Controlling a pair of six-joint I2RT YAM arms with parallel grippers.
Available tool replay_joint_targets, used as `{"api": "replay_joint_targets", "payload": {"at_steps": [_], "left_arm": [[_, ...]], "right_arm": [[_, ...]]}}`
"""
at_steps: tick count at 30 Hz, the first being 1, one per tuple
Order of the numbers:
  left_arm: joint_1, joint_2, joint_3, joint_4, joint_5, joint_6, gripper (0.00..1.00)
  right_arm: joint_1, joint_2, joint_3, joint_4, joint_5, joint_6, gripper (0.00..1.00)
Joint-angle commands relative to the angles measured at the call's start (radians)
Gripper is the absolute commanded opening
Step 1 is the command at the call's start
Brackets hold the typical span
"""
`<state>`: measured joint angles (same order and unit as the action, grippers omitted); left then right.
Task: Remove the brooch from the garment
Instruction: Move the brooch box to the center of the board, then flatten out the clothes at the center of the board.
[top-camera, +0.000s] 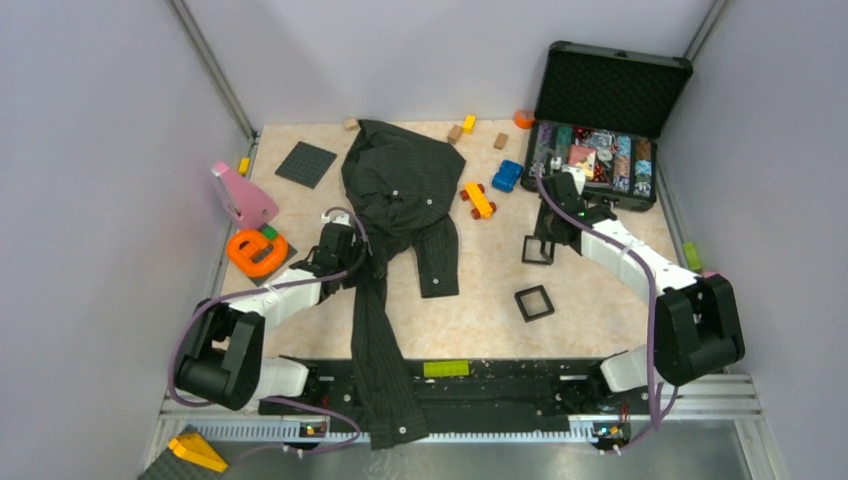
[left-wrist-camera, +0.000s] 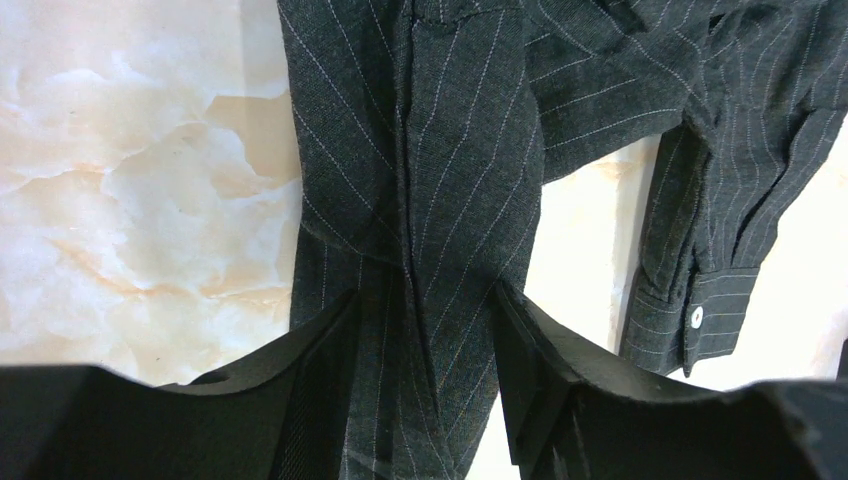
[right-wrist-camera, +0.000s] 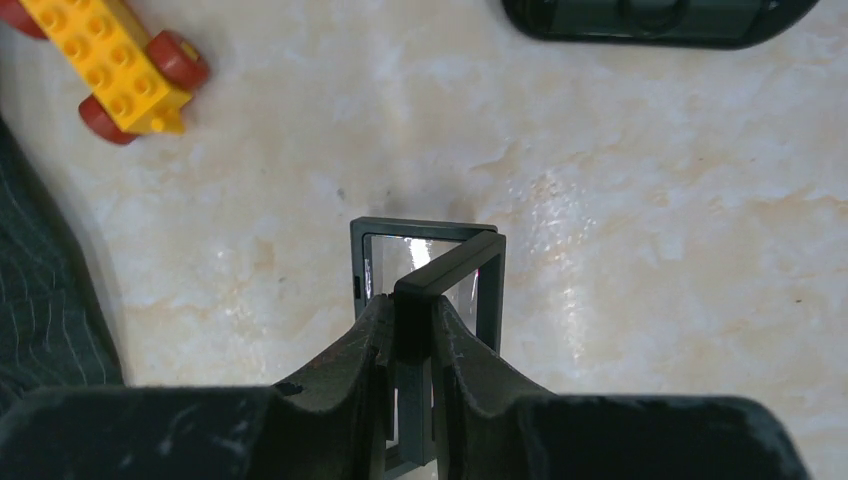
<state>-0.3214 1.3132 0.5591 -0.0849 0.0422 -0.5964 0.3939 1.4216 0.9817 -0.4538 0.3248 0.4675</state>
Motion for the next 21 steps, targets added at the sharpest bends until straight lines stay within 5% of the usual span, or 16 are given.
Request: {"api": "replay_joint_targets", "payload": {"at_steps": [1, 4, 8, 9, 11, 14, 21], "left_arm": [[0.005, 0.031, 0.035, 0.042, 0.025, 0.006, 0.55], [0.005, 0.056, 0.043, 0.048, 0.039, 0.008, 0.48], [0.005, 0.036, 0.068, 0.009, 0.085, 0.040, 0.03], [0.006, 0.005, 0.078, -0.016, 0.090, 0.053, 0.00], [0.007, -0.058, 0.101, -0.111, 0.073, 0.067, 0.00], [0.013, -0.187, 0.162, -0.285, 0.023, 0.071, 0.00], [0.028, -0.477, 0.267, -0.521, -0.122, 0.051, 0.00]], "right_arm": [[-0.088, -0.005, -0.004, 0.061, -0.083, -0.022, 0.14], [-0.108, -0.012, -0.015, 0.067, -0.104, -0.017, 0.27], [-0.109, -0.029, 0.005, 0.045, -0.130, -0.045, 0.55], [-0.107, -0.037, 0.014, 0.034, -0.133, -0.054, 0.62], [-0.091, -0.050, 0.045, 0.009, -0.169, -0.065, 0.75], [0.032, -0.059, 0.129, -0.039, -0.099, -0.082, 0.80], [0.259, 0.085, 0.252, 0.060, -0.134, -0.055, 0.80]]}}
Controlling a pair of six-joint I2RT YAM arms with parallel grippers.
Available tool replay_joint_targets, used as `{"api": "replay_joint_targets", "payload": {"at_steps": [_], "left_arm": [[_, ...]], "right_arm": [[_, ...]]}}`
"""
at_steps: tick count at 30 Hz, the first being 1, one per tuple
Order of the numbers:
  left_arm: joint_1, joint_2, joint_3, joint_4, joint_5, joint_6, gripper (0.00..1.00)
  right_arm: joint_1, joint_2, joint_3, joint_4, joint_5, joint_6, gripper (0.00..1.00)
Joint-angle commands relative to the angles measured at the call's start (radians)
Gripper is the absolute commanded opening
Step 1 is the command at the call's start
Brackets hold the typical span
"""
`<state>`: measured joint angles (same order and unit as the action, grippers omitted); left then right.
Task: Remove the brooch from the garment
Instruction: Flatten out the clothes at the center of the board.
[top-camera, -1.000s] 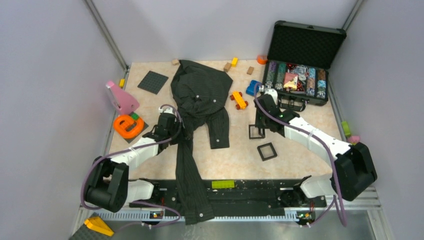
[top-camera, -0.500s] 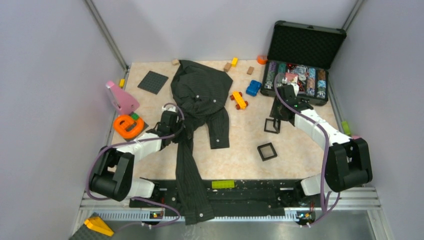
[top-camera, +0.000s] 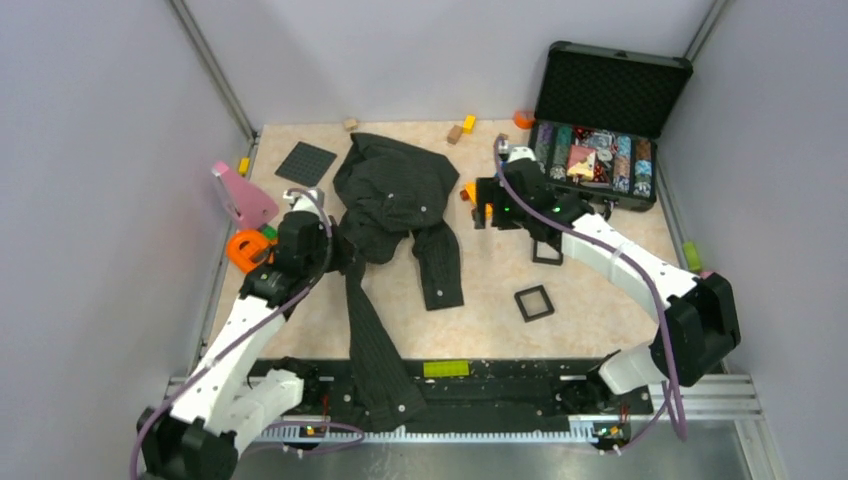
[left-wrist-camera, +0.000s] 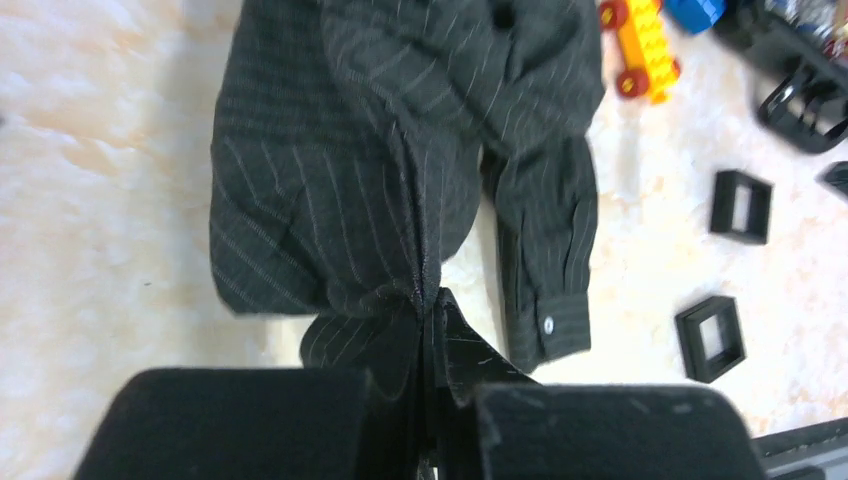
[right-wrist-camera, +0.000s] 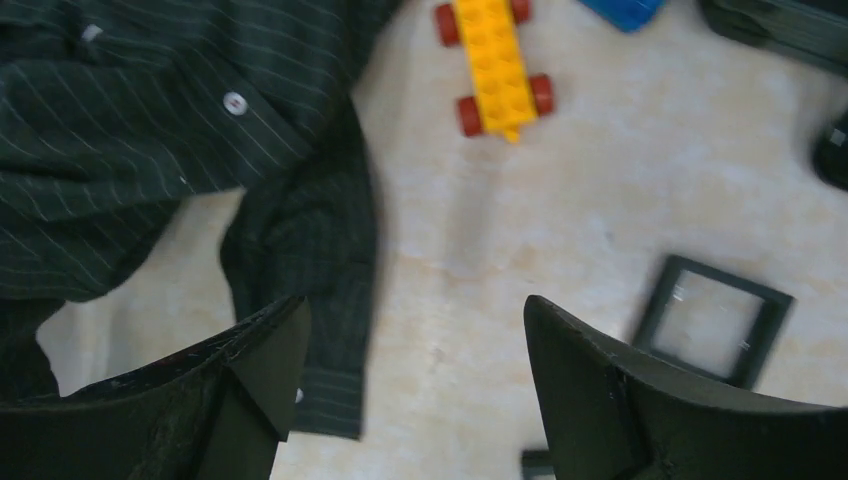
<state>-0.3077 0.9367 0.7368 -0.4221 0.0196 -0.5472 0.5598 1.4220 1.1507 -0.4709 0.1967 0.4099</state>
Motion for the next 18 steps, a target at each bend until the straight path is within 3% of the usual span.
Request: {"api": "replay_joint_targets", "payload": {"at_steps": [1, 9, 15, 18], "left_arm": [[0.017, -0.117, 0.109, -0.215, -0.112, 0.004, 0.00], [0.023, -0.100, 0.252, -0.315, -0.131, 0.063, 0.00], [0.034, -0.041, 0.371, -0.353, -0.193, 0.114, 0.00], [0.052, -0.015, 0.380, -0.341, -0.212, 0.128, 0.00]], "right_arm": [[0.125, 0.124, 0.099, 0.095, -0.003, 0.003, 0.81], [0.263, 0.446, 0.207, 0.174, -0.005, 0.048, 0.82], [0.322, 0.473, 0.116, 0.250, -0.049, 0.092, 0.81], [0.338, 0.464, 0.043, 0.297, -0.071, 0.110, 0.76]]}}
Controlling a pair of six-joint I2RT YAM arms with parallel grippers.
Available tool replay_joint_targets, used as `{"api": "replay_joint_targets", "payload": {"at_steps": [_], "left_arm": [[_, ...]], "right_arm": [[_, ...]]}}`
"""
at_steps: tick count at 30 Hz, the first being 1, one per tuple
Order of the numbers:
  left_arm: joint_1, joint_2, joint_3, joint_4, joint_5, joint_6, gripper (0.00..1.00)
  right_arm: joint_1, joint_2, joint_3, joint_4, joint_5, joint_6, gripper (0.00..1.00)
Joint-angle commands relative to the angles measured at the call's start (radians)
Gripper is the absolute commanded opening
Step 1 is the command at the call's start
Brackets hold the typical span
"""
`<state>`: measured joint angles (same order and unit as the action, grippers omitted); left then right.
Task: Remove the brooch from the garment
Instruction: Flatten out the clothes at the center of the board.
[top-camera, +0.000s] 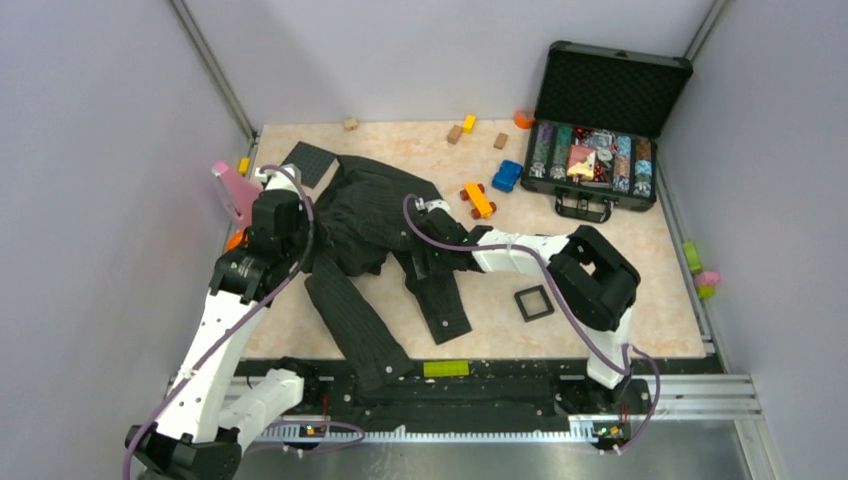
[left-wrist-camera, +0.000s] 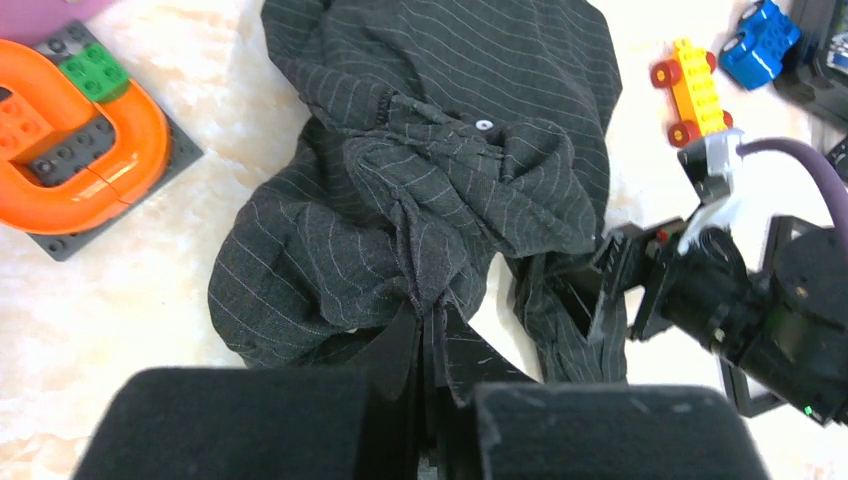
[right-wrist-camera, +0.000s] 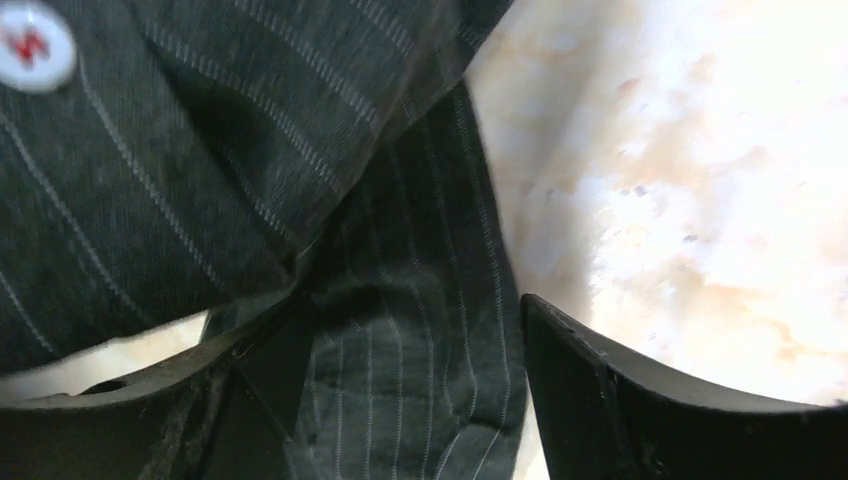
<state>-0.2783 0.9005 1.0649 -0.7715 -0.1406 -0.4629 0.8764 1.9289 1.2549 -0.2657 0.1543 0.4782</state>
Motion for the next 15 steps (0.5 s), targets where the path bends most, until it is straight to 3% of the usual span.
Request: {"api": "replay_joint_targets", "payload": {"at_steps": [1, 4, 8, 15], "left_arm": [[0.034, 0.031, 0.055, 0.013, -0.049, 0.048, 0.00], [0.080, 0.060, 0.073, 0.025, -0.027, 0.064, 0.00], [0.146, 0.107, 0.142, 0.031, -0.012, 0.093, 0.00], [0.261, 0.277, 0.454, -0.019, 0.058, 0.086, 0.00]], "right_arm": [[0.026, -0.037, -0.074, 0.095, -0.026, 0.044, 0.72], [0.034, -0.006, -0.048, 0.045, 0.006, 0.031, 0.53], [0.027, -0.044, 0.018, -0.064, 0.134, 0.017, 0.01], [-0.097, -0.217, 0.255, -0.219, 0.117, -0.070, 0.00]]}}
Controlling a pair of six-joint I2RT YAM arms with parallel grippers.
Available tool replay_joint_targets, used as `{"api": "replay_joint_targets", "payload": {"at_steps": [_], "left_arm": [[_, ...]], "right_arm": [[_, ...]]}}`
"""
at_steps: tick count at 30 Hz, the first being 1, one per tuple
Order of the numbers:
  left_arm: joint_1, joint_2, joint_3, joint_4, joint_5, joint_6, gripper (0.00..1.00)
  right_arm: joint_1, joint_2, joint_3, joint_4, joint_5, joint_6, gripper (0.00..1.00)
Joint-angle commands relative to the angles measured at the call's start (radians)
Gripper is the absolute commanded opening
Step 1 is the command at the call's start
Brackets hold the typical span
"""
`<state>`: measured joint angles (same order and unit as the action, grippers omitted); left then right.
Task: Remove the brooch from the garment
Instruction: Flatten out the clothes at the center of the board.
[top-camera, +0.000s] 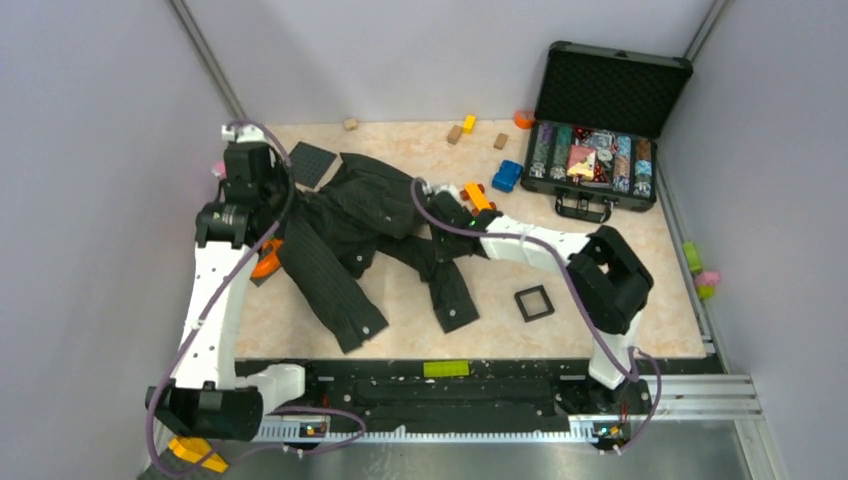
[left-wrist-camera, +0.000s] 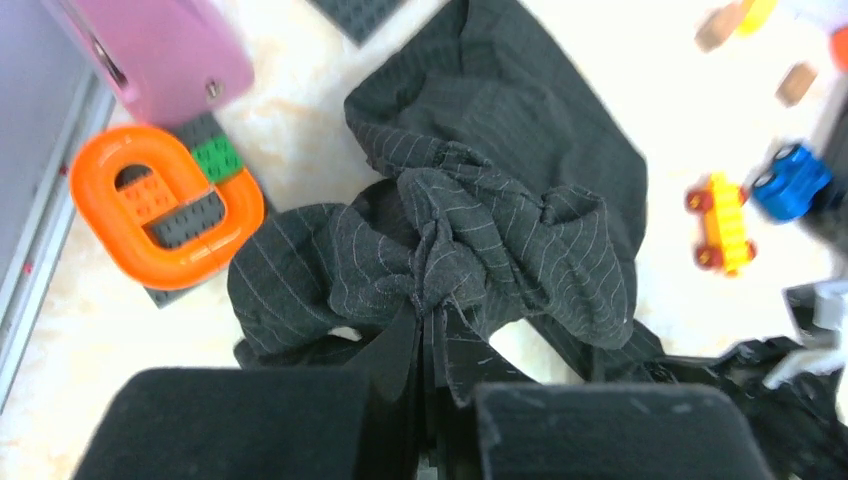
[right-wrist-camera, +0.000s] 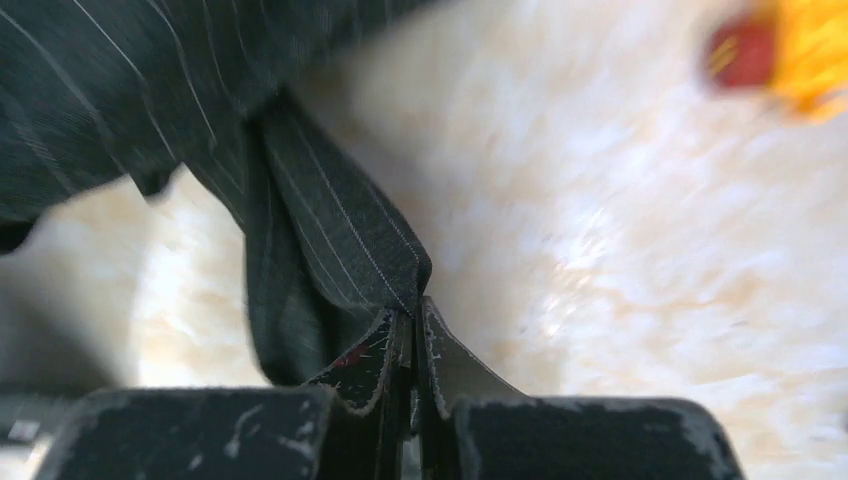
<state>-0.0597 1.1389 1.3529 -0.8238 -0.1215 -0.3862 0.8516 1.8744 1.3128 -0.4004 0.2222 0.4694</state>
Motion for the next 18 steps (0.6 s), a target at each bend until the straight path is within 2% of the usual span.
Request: {"api": "replay_joint_targets", "payload": {"at_steps": [1, 7, 12, 16, 18], "left_arm": [[0.050, 0.056, 0.209, 0.033, 0.038, 0.008, 0.00], [0.187, 0.183, 0.606, -0.098, 0.044, 0.020, 0.00], [0.272, 0.263, 0.877, -0.220, 0.064, 0.040, 0.00], [0.279, 0.235, 0.860, -0.208, 0.113, 0.020, 0.00], [0.279, 0.223, 0.833, -0.208, 0.189, 0.010, 0.00]], "right_arm": [[-0.094, -0.178, 0.250, -0.114, 0.044, -0.077, 0.00], [-0.234, -0.229, 0.586, -0.287, 0.044, -0.138, 0.00], [-0.282, -0.233, 0.834, -0.417, 0.058, -0.166, 0.00], [-0.283, -0.295, 0.813, -0.424, 0.034, -0.161, 0.00], [-0.282, -0.339, 0.772, -0.412, 0.028, -0.156, 0.00]]}}
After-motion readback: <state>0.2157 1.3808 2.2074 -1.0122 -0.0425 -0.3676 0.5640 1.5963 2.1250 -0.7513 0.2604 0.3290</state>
